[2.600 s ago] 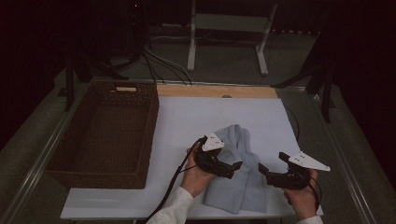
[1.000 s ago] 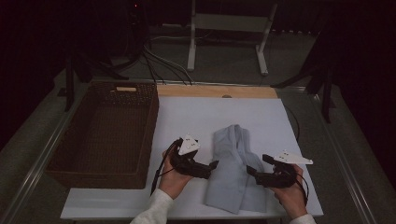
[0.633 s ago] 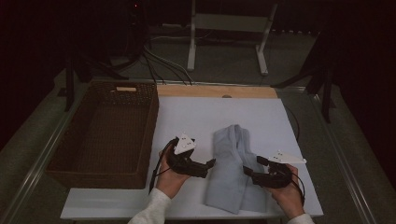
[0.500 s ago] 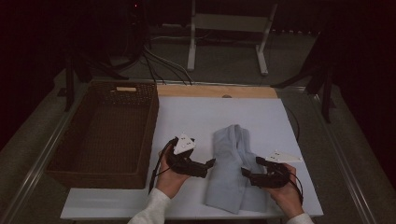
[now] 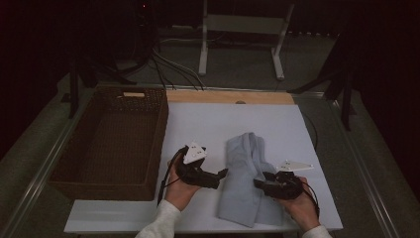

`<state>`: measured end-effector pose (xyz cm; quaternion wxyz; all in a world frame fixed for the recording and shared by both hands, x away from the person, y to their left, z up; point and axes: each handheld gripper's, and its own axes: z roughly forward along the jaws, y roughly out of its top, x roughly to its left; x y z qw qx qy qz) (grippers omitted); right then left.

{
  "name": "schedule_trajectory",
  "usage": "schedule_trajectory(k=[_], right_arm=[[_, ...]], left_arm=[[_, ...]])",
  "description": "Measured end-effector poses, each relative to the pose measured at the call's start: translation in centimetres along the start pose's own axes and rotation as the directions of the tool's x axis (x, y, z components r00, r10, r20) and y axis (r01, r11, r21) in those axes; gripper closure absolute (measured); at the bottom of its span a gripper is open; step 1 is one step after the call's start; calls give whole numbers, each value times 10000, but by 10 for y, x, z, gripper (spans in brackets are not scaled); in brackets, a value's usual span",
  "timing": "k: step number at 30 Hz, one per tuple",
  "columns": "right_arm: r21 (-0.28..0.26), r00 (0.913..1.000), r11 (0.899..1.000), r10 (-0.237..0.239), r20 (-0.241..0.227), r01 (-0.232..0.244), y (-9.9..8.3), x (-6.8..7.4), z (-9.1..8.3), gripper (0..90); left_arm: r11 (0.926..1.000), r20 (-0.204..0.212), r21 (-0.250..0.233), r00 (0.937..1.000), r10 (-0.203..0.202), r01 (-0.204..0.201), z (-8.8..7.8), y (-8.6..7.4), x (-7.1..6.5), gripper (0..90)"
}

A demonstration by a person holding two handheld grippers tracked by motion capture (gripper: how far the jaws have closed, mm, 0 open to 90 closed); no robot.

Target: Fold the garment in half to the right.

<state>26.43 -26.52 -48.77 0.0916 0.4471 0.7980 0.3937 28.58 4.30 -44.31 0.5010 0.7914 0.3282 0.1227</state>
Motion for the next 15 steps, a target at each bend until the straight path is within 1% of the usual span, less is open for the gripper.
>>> schedule_trajectory(k=[2,6,7,8,9,10,13,15], right_arm=[[-1,10000,10000,62,-27,-62,0,0,0,483],[193,9999,9998,66,-123,-64,-1,-1,0,549],[260,9999,9997,3,-148,1,-1,0,1,616],[260,9999,9997,3,-148,1,-1,0,1,616],[309,9999,9995,-68,-104,71,-1,1,0,692],[309,9999,9995,-68,-104,71,-1,1,0,692],[445,9997,9989,-171,-163,178,-1,2,0,798],[382,9995,9990,-241,-190,248,-1,3,-1,830]], left_arm=[[10000,-31,-33,10000,-10,10,0,0,0,0],[10000,-35,-64,10000,-17,17,-1,0,0,0],[10000,-39,-62,10000,-16,15,-1,0,0,0],[10000,-37,-49,10000,-5,5,-1,0,0,0],[10000,-35,-50,10000,-15,15,-1,0,0,0],[10000,-40,-49,10000,-10,10,-1,0,0,0],[10000,-55,-60,10000,14,-14,-1,0,-1,0],[10000,-25,-64,10000,12,-12,-1,0,-1,0]])
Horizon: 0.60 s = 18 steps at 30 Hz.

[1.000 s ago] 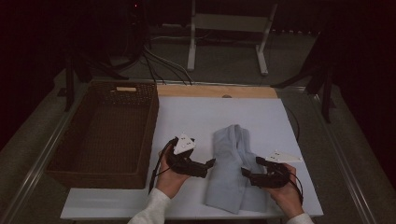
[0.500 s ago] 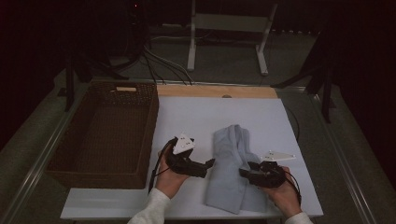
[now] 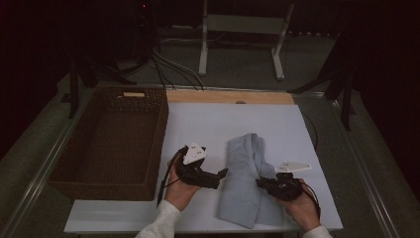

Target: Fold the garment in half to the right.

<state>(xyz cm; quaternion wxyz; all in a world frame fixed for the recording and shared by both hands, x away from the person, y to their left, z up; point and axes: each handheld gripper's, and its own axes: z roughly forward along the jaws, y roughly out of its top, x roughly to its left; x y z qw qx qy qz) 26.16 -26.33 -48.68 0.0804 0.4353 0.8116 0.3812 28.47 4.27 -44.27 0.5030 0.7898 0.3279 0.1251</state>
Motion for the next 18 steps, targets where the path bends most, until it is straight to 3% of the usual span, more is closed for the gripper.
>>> schedule_trajectory(k=[6,18], right_arm=[[-965,9991,9947,-324,286,350,7,6,-16,843],[-1780,9968,9825,-429,674,543,12,4,-33,849]], left_arm=[[10000,66,55,10000,10,-10,1,-1,-1,0],[10000,110,68,9999,-13,12,2,-1,-2,0]])
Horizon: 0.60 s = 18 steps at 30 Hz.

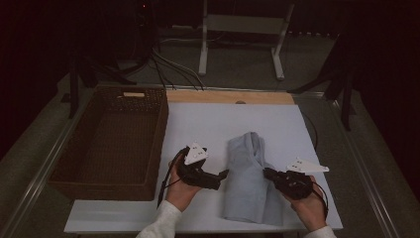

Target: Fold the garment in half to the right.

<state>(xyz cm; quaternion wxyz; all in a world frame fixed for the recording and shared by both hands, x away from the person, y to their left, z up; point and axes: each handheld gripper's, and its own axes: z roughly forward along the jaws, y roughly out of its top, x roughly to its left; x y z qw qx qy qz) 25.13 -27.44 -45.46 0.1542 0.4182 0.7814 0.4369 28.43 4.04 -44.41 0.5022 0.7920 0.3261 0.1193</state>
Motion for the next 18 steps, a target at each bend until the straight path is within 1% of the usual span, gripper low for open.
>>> schedule_trajectory(k=[3,6,9,12,14,18], right_arm=[[-195,9999,9998,73,140,-70,1,-6,-6,849],[-241,9997,9997,110,218,-104,1,-8,-9,849],[-101,9990,9997,233,369,-230,-1,-14,-13,849],[-64,9987,9996,271,433,-269,-2,-15,-13,849],[-18,9977,9992,396,548,-396,-3,-20,-16,848],[31,9969,9990,432,657,-435,-5,-23,-19,848]], left_arm=[[10000,6,9,10000,13,-13,0,0,0,0],[10000,9,4,10000,8,-8,0,0,0,0],[10000,15,1,10000,-3,3,0,0,0,0],[10000,1,0,10000,14,-14,0,0,0,0],[10000,22,-4,10000,1,-1,0,0,0,0],[10000,68,22,10000,-7,7,0,0,-1,0]])
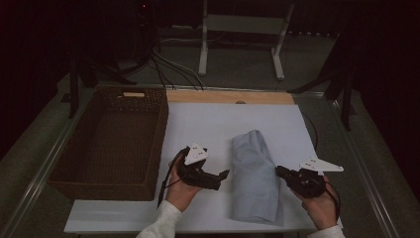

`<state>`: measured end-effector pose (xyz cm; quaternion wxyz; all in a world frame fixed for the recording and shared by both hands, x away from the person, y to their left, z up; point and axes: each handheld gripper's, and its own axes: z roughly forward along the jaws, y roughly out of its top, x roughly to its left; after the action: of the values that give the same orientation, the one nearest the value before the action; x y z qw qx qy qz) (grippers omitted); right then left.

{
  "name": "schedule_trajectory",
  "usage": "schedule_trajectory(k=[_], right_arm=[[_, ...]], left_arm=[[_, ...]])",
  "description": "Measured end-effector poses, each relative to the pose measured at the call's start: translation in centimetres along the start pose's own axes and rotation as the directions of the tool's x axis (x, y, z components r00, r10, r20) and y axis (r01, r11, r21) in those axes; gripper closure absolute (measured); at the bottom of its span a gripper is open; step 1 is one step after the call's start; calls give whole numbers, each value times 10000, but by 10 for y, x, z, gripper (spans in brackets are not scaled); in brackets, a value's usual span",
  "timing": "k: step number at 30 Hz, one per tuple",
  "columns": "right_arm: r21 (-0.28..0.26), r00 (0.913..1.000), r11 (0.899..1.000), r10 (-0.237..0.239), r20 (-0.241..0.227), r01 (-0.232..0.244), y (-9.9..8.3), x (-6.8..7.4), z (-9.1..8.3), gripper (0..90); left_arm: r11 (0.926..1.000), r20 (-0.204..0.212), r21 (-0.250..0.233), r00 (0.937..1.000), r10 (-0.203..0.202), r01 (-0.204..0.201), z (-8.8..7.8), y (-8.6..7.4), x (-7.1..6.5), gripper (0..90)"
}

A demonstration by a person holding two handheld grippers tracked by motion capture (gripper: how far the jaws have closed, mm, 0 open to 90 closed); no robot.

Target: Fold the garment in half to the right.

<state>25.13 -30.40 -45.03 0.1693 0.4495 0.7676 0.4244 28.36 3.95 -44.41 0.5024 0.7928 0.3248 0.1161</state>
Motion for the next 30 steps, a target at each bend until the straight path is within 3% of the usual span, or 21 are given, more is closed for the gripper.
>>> schedule_trajectory(k=[4,8,21,25,30], right_arm=[[124,9996,9998,153,222,-156,-3,-6,-2,848],[593,9988,9975,375,306,-392,-9,-13,1,846],[964,9965,9947,281,790,-357,-16,-17,10,836],[924,9962,9953,229,836,-307,-16,-14,9,797],[989,9933,9949,83,1154,-199,-18,-10,10,673]], left_arm=[[10000,85,27,10000,-14,14,1,0,-1,0],[10000,157,71,9999,-48,47,2,0,-2,0],[9999,560,164,9984,-28,19,10,-3,-8,0],[9999,585,147,9983,-60,52,10,-3,-9,0],[9999,590,120,9982,-88,81,10,-3,-8,0]])
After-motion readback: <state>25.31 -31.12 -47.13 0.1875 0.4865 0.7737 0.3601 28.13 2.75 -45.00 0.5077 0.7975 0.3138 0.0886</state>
